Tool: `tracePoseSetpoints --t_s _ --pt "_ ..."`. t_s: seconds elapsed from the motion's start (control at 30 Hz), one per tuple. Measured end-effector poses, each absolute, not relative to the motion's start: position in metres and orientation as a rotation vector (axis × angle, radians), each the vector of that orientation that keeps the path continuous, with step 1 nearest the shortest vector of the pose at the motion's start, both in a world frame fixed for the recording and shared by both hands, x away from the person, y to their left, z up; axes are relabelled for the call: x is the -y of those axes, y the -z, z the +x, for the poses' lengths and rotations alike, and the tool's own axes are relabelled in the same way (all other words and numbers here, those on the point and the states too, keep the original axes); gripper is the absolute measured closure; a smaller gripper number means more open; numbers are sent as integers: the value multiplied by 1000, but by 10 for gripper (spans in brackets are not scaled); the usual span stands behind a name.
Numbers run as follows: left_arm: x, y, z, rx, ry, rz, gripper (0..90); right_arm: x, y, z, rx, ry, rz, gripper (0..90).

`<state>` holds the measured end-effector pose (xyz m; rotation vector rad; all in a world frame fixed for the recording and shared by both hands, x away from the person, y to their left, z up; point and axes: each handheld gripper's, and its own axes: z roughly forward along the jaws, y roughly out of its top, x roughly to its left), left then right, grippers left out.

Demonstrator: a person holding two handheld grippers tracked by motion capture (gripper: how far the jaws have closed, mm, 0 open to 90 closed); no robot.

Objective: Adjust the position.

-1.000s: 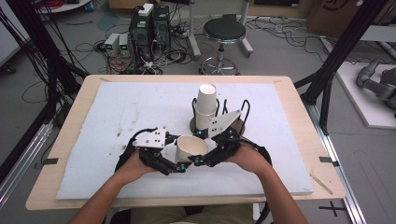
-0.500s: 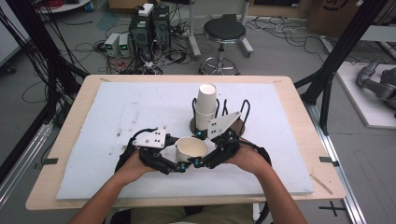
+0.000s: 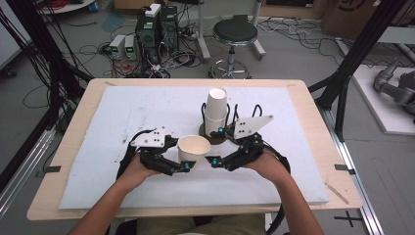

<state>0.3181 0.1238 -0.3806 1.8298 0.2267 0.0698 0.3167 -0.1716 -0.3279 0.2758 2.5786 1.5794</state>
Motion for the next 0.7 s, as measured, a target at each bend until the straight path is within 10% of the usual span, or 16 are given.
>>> tracePoseSetpoints --t_s 0.7 --pt "-168 357 324 -433 -283 1607 358 243 349 318 -2275 -1644 594 203"
